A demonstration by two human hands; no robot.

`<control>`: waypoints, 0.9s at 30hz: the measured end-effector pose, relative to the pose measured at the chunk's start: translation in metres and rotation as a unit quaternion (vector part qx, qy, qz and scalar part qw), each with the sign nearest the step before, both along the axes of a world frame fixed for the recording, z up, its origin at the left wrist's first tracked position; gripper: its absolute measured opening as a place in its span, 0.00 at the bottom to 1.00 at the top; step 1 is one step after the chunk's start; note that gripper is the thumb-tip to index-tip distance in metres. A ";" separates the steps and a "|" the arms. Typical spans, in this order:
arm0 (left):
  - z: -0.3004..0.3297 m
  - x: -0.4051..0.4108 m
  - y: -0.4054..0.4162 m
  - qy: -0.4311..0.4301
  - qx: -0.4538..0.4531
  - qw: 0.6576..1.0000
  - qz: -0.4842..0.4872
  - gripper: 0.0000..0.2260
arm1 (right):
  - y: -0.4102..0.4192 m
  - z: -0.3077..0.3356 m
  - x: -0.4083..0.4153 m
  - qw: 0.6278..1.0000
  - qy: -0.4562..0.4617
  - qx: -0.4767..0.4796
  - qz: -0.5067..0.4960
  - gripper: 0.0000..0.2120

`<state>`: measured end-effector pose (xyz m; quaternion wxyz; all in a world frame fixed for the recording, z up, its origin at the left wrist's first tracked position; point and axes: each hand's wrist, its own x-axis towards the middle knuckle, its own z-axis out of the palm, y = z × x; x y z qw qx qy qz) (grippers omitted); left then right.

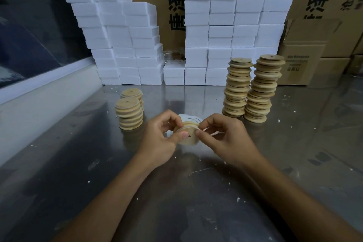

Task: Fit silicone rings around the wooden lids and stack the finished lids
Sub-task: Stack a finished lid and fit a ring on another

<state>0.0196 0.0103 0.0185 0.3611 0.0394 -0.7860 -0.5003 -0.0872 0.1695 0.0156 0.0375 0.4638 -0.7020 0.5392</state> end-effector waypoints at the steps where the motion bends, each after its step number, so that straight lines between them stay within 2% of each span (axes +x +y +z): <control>1: 0.000 0.000 0.000 0.005 0.016 1.000 -0.007 0.16 | 0.000 0.000 0.000 1.000 -0.002 -0.005 -0.001 0.03; 9: 0.003 0.004 0.003 0.003 0.137 0.989 -0.052 0.15 | -0.001 -0.001 0.001 0.999 -0.032 -0.018 -0.003 0.01; 17: 0.003 0.006 0.001 -0.022 0.150 0.986 -0.066 0.16 | 0.000 0.003 0.000 0.993 -0.112 -0.019 0.013 0.05; 27: 0.003 0.007 0.004 -0.024 0.205 0.976 -0.061 0.11 | 0.003 0.005 -0.001 0.993 -0.108 0.026 0.025 0.01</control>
